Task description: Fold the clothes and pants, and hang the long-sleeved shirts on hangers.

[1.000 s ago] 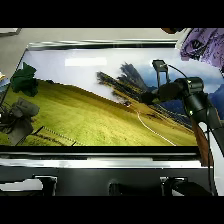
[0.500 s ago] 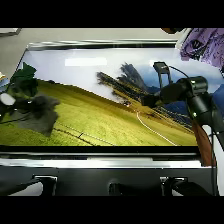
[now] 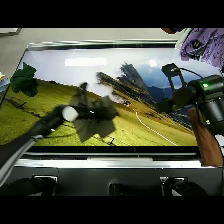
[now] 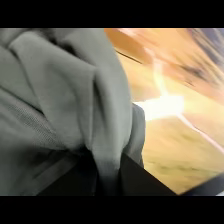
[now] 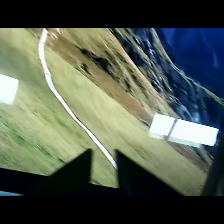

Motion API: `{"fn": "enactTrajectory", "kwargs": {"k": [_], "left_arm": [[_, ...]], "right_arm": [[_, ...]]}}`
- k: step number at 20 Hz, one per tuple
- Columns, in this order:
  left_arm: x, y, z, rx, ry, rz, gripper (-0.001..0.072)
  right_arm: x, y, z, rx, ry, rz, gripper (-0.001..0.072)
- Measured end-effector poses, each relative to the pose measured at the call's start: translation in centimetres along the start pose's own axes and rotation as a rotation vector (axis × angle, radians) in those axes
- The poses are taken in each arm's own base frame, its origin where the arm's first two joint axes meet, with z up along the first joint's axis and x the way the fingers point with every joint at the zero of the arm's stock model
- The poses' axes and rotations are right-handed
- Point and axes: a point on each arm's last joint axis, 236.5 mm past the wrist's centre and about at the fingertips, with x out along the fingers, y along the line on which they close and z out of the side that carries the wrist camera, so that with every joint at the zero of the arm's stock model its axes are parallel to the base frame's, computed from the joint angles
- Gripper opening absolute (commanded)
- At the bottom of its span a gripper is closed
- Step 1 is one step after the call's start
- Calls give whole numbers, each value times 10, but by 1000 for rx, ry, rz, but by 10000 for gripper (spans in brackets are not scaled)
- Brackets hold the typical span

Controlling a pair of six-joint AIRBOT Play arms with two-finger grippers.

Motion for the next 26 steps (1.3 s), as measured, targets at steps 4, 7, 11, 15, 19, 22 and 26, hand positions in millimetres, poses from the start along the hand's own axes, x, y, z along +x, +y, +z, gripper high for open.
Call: {"fn": "enactTrajectory", "kwargs": {"k": [4, 7, 11, 15, 19, 22, 26], "left_arm": [[7, -14, 4, -45, -41, -32, 550], [-36, 21, 51, -39, -106, 3, 549], [-110, 102, 108, -89, -198, 107, 549], [-156, 173, 123, -196, -222, 197, 548], [-176, 206, 124, -257, -227, 236, 546], [-182, 215, 124, -277, -231, 246, 543], [-185, 219, 124, -286, -230, 250, 528]], "right_arm": [[-3, -16, 1, -7, -11, -61, 364], [2, -52, 3, 123, -37, -112, 366], [45, -55, -24, 463, 27, 159, 369], [82, 26, -46, 594, 127, 570, 417], [106, 113, -72, 561, 222, 767, 416], [120, 164, -85, 517, 269, 823, 413], [137, 205, -94, 489, 298, 831, 366]]}}
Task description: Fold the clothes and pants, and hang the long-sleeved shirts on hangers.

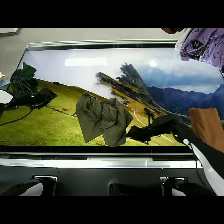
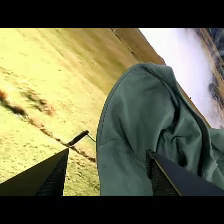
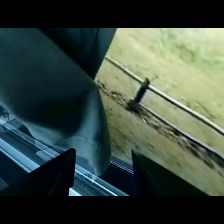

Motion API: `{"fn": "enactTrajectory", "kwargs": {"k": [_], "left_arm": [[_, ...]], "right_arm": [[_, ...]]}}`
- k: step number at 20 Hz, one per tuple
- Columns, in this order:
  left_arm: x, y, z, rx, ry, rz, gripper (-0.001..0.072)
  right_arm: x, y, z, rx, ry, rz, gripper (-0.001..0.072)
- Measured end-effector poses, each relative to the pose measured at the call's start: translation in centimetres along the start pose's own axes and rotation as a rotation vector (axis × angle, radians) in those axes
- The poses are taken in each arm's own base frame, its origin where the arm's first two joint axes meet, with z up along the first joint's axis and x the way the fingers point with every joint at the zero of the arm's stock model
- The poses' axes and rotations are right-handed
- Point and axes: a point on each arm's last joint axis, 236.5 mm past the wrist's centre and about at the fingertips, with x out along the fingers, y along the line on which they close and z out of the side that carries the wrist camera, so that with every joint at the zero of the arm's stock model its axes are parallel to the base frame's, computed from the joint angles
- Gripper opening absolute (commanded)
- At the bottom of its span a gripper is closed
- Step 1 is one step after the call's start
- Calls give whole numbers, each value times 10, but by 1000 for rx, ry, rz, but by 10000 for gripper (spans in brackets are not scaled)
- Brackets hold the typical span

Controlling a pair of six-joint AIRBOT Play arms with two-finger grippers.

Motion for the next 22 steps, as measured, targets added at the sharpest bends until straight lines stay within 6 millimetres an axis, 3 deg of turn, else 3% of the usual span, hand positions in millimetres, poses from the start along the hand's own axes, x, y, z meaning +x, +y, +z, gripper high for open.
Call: {"fn": "enactTrajectory", "kwargs": {"k": [2, 4, 5, 9, 13, 19, 20, 21, 22], "left_arm": [[0, 1, -2, -1, 9, 2, 528], [5, 5, -9, -7, 46, 11, 528], [10, 8, -15, -13, 75, 17, 528], [47, 21, -56, -16, 242, 26, 528], [88, 18, -92, -22, 377, -39, 527], [125, 8, -116, -47, 438, -109, 517], [129, 8, -118, -45, 437, -109, 460], [133, 8, -118, -44, 429, -108, 283], [137, 9, -118, -37, 422, -102, 22]], "right_arm": [[12, 3, -2, 12, 5, 7, 268], [18, 3, 1, 16, -8, 4, 50], [20, 1, 2, 13, -15, -2, 28], [20, 5, 4, 6, -28, 4, 28], [11, 12, 7, 15, -54, 9, 28], [2, 22, 2, 15, -50, 21, 28], [0, 25, 1, 12, -47, 25, 28], [-2, 28, 3, 5, -52, 27, 28], [-5, 30, 4, -2, -56, 26, 27]]}}
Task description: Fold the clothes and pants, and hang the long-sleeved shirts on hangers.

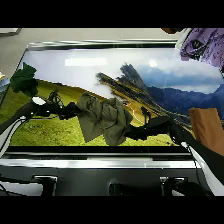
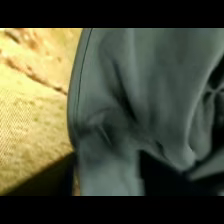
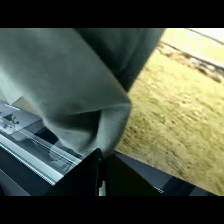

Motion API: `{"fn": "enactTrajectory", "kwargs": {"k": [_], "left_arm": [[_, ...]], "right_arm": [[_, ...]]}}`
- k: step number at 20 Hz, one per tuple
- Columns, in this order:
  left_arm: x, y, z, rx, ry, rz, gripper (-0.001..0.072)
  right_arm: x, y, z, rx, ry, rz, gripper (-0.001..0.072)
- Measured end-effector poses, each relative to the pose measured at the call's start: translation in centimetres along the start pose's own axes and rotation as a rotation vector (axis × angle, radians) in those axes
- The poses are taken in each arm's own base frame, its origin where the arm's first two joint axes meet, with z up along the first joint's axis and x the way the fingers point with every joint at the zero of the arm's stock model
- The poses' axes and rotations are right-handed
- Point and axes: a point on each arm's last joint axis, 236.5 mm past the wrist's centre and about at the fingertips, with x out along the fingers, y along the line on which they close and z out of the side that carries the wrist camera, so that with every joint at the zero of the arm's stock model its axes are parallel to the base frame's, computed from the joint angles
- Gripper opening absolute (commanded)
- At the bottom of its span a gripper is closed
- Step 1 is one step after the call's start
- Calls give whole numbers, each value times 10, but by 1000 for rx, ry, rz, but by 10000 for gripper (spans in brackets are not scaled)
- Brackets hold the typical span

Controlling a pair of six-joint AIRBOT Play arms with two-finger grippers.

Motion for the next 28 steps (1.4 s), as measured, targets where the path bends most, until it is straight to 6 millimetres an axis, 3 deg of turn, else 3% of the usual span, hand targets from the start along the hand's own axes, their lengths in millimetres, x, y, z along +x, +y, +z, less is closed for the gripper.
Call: {"fn": "enactTrajectory", "kwargs": {"k": [4, 7, 10, 13, 15, 17, 20, 22, 24, 26, 28], "left_arm": [[-3, -4, 14, 44, -38, 13, 12], [-50, -40, 59, 118, -170, -31, 11], [-150, -88, 112, 258, -389, -45, 12], [-278, -138, 132, 408, -631, -21, 12], [-362, -163, 117, 484, -784, 28, 13], [-430, -179, 91, 523, -924, 79, 13], [-507, -192, 37, 546, -1094, 158, 13], [-534, -194, 7, 548, -1158, 199, 13], [-541, -187, -9, 533, -1163, 230, 13], [-529, -176, -10, 512, -1125, 249, 14], [-497, -155, 2, 471, -1039, 258, 15]], "right_arm": [[-26, 17, 24, -96, -69, -51, 27], [-75, 43, 69, -232, -203, -160, 27], [-162, 86, 123, -389, -430, -302, 27], [-282, 146, 150, -520, -720, -418, 27], [-361, 178, 140, -572, -897, -476, 27], [-428, 200, 114, -597, -1047, -509, 27], [-493, 214, 64, -600, -1192, -514, 27], [-513, 215, 42, -594, -1235, -518, 28], [-519, 213, 36, -585, -1243, -524, 28], [-511, 209, 47, -572, -1216, -543, 28], [-488, 201, 72, -559, -1148, -568, 29]]}}
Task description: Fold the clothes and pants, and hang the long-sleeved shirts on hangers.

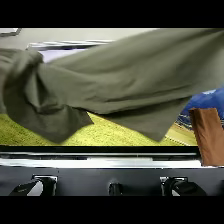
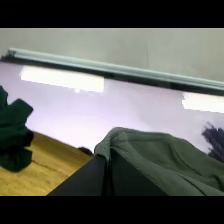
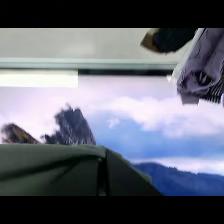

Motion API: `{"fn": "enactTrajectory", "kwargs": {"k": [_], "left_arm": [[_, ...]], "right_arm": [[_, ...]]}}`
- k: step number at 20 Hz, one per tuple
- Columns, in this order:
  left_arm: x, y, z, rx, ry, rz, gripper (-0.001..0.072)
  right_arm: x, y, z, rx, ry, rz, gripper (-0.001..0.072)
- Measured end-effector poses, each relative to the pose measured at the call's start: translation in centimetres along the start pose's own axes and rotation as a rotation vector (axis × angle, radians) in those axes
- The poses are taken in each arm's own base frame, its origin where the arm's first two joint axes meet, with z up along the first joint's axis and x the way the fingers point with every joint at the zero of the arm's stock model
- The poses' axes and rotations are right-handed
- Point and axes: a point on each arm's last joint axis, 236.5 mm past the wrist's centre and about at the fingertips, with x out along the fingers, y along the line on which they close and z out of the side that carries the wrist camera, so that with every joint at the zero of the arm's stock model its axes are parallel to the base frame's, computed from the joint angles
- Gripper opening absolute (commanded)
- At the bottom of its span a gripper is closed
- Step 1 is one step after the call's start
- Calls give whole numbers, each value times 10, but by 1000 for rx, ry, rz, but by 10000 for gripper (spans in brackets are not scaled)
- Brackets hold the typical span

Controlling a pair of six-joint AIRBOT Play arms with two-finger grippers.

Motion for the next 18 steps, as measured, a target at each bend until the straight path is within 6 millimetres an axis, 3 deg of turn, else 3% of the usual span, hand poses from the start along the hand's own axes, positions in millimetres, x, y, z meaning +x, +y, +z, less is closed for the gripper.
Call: {"fn": "enactTrajectory", "kwargs": {"k": [3, 7, 9, 12, 13, 15, 16, 18], "left_arm": [[61, 14, -69, -76, 193, -11, 15], [150, 39, -196, -226, 451, -2, 15], [184, 53, -256, -287, 547, 24, 15], [219, 69, -325, -349, 657, 64, 19], [227, 74, -340, -362, 678, 74, 61], [235, 79, -357, -370, 712, 82, 362], [238, 82, -354, -369, 702, 83, 414], [237, 92, -334, -364, 665, 90, 414]], "right_arm": [[77, 26, -43, -20, 179, 34, 29], [195, 60, -141, -44, 459, 69, 29], [249, 72, -196, -55, 567, 73, 27], [307, 82, -262, -45, 658, 69, 27], [319, 84, -278, -39, 678, 65, 27], [334, 87, -300, -20, 703, 63, 27], [337, 88, -306, -17, 712, 61, 27], [339, 87, -310, -13, 720, 57, 27]]}}
